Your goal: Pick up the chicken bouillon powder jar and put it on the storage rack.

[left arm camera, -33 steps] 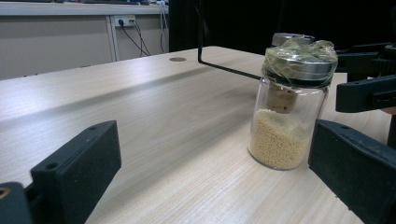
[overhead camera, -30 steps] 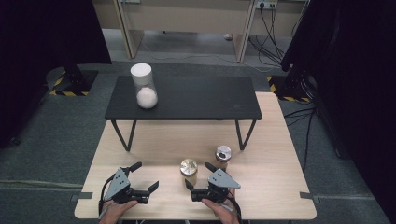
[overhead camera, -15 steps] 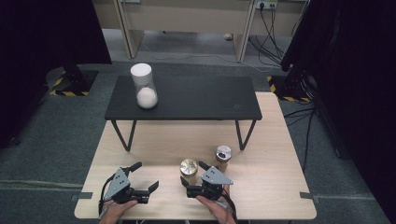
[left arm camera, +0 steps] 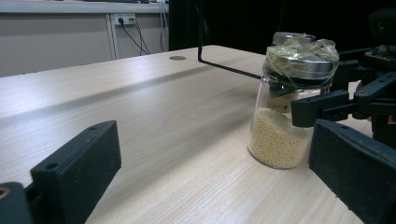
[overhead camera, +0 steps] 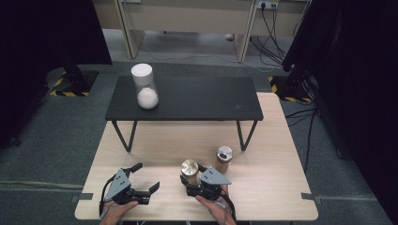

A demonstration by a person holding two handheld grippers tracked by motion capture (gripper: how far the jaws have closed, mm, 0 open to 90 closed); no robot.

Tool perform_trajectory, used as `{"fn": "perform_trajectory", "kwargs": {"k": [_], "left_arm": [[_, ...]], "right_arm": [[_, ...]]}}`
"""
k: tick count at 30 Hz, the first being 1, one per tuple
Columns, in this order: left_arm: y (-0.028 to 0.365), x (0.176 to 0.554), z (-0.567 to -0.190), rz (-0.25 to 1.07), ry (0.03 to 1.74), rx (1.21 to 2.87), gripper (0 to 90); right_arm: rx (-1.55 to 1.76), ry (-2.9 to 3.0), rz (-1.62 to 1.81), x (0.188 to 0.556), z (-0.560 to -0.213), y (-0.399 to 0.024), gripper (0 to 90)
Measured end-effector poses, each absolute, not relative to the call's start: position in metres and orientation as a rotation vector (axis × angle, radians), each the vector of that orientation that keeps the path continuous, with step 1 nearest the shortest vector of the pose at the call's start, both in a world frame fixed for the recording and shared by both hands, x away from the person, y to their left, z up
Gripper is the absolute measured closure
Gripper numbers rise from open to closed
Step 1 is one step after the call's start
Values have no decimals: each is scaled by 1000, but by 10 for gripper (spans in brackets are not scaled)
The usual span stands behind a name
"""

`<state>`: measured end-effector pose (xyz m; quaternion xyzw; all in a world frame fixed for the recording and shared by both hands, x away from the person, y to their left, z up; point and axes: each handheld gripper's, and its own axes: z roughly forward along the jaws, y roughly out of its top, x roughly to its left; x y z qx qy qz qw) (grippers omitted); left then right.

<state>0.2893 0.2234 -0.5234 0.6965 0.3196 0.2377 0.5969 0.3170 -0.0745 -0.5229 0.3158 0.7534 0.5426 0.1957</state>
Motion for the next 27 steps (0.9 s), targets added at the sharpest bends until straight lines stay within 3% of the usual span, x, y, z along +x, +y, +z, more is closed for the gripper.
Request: {"fn": "perform_trajectory", "kwargs": {"k": [27], "left_arm": [[224, 289, -523, 552, 743, 1615, 20]], "right_arm": [[882, 2097, 1533, 316, -501, -76, 305]]}}
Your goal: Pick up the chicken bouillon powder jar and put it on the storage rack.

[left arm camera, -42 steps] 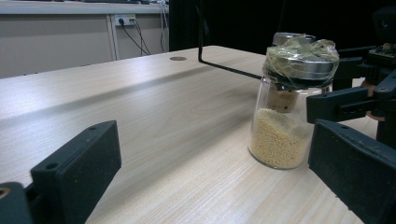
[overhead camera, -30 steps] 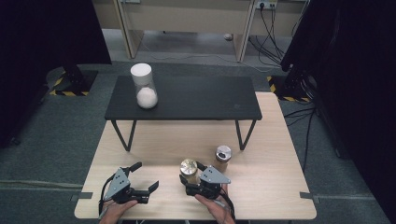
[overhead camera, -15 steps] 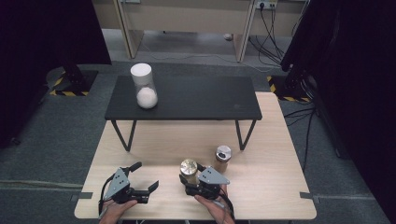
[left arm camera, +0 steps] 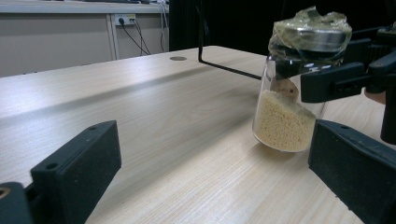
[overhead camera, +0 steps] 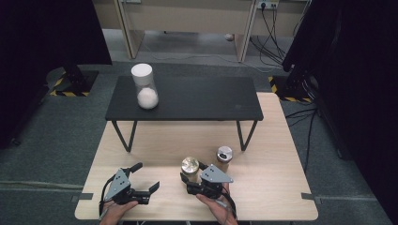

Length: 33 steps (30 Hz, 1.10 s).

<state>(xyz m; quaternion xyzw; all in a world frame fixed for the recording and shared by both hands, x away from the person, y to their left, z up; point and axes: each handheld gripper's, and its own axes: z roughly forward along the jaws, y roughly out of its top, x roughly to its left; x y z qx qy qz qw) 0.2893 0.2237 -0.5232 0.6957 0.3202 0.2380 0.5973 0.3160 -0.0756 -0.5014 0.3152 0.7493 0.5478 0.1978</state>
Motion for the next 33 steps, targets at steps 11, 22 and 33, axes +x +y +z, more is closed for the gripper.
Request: {"fn": "perform_trajectory", "kwargs": {"k": [11, 22, 33], "left_arm": [[224, 289, -524, 551, 744, 1615, 20], [224, 289, -524, 551, 745, 1616, 20], [224, 290, -524, 551, 746, 1617, 20]], "right_arm": [[877, 2091, 1544, 320, -480, -75, 305], [885, 2094, 1541, 324, -464, -74, 305], [870, 2096, 1543, 326, -447, -74, 306]]}}
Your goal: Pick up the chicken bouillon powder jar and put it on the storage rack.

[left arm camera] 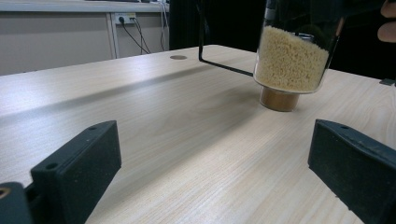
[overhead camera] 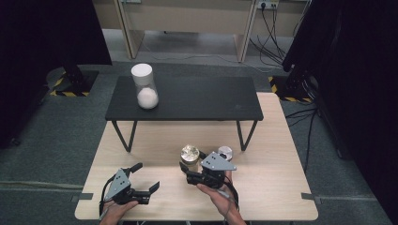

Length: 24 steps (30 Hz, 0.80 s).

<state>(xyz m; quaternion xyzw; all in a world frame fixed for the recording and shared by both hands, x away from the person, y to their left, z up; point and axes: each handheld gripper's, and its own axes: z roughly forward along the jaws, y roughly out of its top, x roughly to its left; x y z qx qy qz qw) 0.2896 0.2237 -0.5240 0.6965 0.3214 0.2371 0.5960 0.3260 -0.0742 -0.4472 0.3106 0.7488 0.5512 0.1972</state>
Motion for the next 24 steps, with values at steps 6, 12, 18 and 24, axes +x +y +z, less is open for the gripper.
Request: {"fn": "perform_trajectory", "kwargs": {"k": [6, 12, 18, 24], "left_arm": [[224, 290, -524, 550, 747, 1618, 20], [224, 290, -524, 550, 749, 1619, 20], [224, 290, -525, 550, 750, 1618, 20], [224, 290, -525, 548, 750, 1617, 20]], "right_arm": [[858, 2107, 1545, 327, -439, -73, 306], [857, 2115, 1555, 329, -429, -72, 306], [851, 2119, 1550, 332, -418, -70, 306], [850, 2129, 1559, 337, -407, -69, 306]]}}
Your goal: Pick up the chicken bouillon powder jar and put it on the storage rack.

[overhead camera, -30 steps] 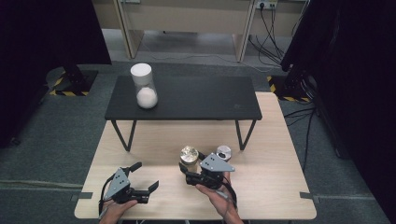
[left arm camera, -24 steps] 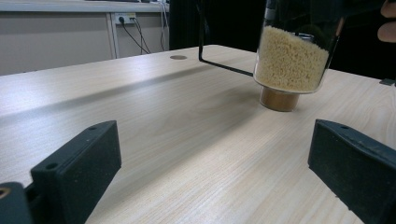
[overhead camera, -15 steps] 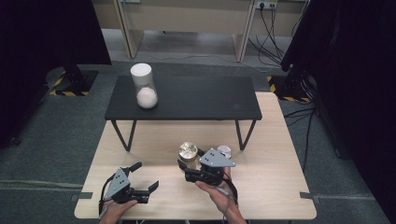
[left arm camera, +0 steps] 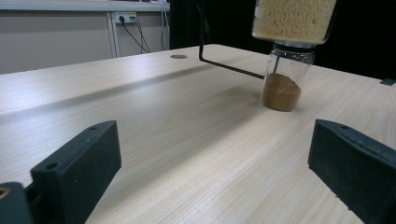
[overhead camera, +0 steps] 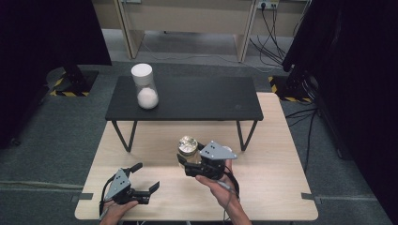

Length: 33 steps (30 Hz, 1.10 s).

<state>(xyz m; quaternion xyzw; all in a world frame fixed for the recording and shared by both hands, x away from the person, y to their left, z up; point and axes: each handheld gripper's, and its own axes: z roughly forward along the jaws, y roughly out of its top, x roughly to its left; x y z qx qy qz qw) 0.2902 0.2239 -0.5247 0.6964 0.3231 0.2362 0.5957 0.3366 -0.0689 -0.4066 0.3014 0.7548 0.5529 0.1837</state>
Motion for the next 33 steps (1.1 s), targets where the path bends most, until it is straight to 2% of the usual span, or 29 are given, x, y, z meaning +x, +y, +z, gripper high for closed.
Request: {"fn": "perform_trajectory", "kwargs": {"k": [33], "left_arm": [[225, 291, -525, 535, 758, 1616, 20]], "right_arm": [[829, 2176, 1581, 361, -344, -56, 307]]}}
